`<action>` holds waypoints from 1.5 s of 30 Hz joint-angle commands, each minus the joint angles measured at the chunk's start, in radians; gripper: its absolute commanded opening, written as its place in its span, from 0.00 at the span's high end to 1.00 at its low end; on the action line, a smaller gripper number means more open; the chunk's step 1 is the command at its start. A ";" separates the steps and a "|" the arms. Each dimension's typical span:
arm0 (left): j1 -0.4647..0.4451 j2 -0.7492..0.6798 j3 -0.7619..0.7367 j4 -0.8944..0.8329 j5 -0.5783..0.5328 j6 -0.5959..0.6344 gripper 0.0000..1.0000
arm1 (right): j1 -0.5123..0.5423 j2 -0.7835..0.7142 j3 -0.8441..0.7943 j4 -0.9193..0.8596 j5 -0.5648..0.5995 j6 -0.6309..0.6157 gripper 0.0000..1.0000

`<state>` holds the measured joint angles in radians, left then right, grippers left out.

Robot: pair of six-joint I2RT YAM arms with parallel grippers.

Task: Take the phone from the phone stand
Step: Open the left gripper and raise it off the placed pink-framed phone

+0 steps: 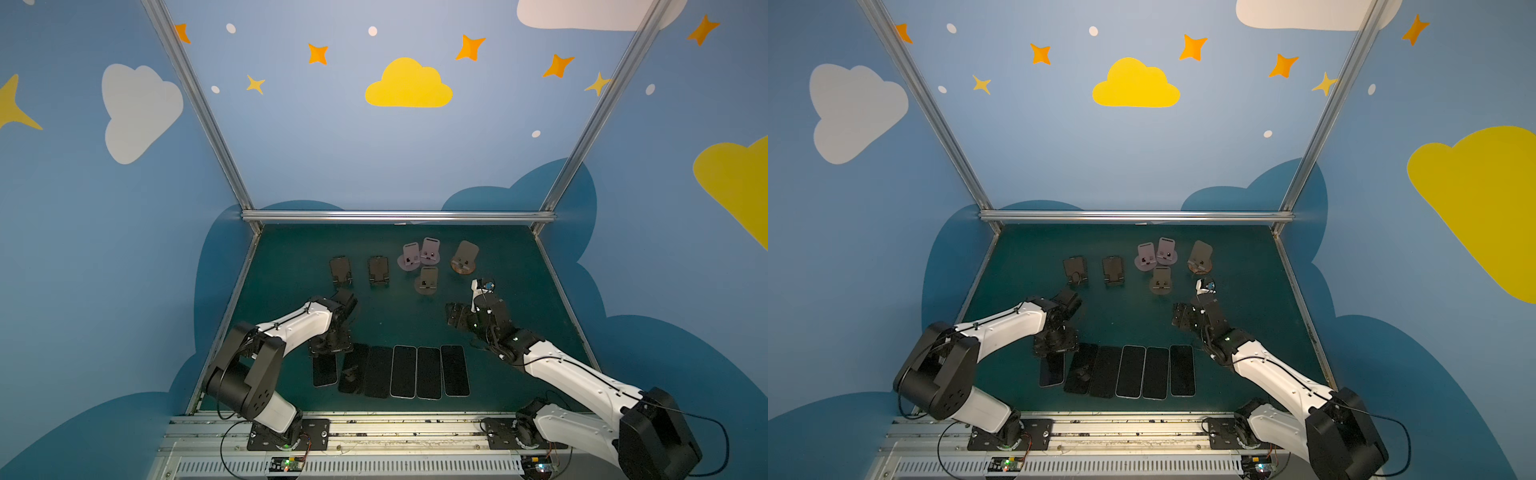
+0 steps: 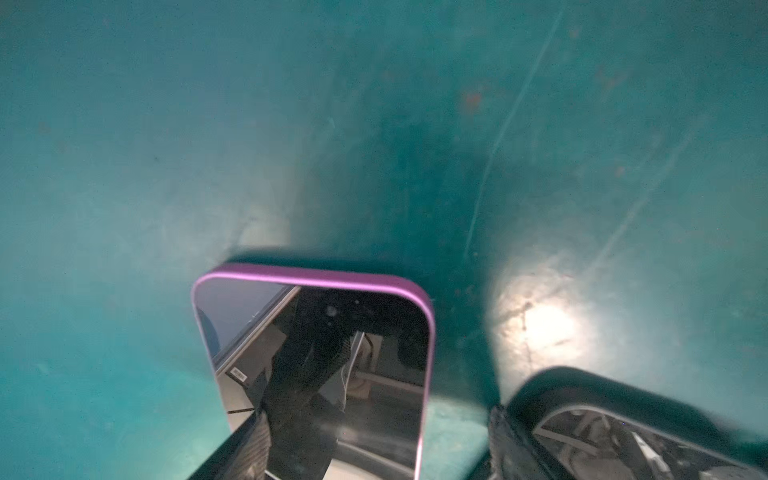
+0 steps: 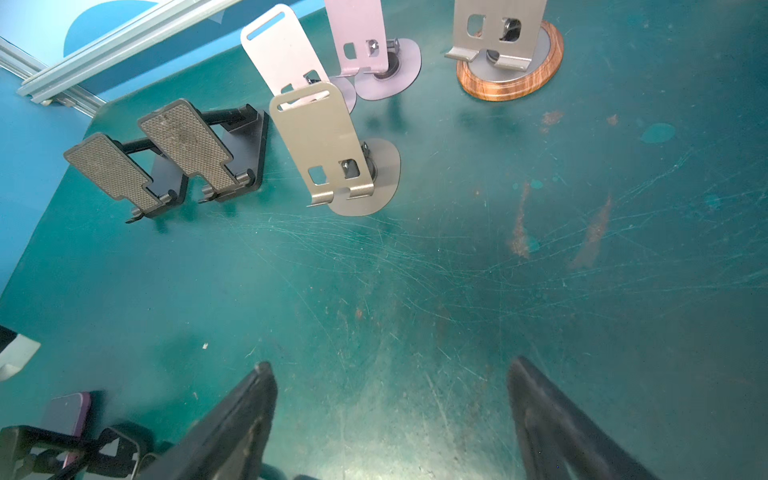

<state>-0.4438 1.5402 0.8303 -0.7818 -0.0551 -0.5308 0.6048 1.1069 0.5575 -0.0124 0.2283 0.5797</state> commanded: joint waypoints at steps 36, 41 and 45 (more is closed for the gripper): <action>0.086 -0.240 -0.137 0.268 0.078 -0.305 0.03 | 0.004 -0.012 0.032 -0.005 -0.010 -0.016 0.13; 0.106 -0.322 -0.109 0.113 -0.152 -0.324 0.01 | 0.004 -0.012 0.033 -0.006 -0.017 -0.015 0.13; 0.159 -0.339 -0.182 0.186 -0.161 -0.331 0.01 | 0.006 -0.010 0.033 -0.001 -0.022 -0.015 0.13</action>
<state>-0.3153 1.2034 0.6983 -0.5922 -0.1471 -0.8459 0.6048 1.1007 0.5575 -0.0128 0.2157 0.5690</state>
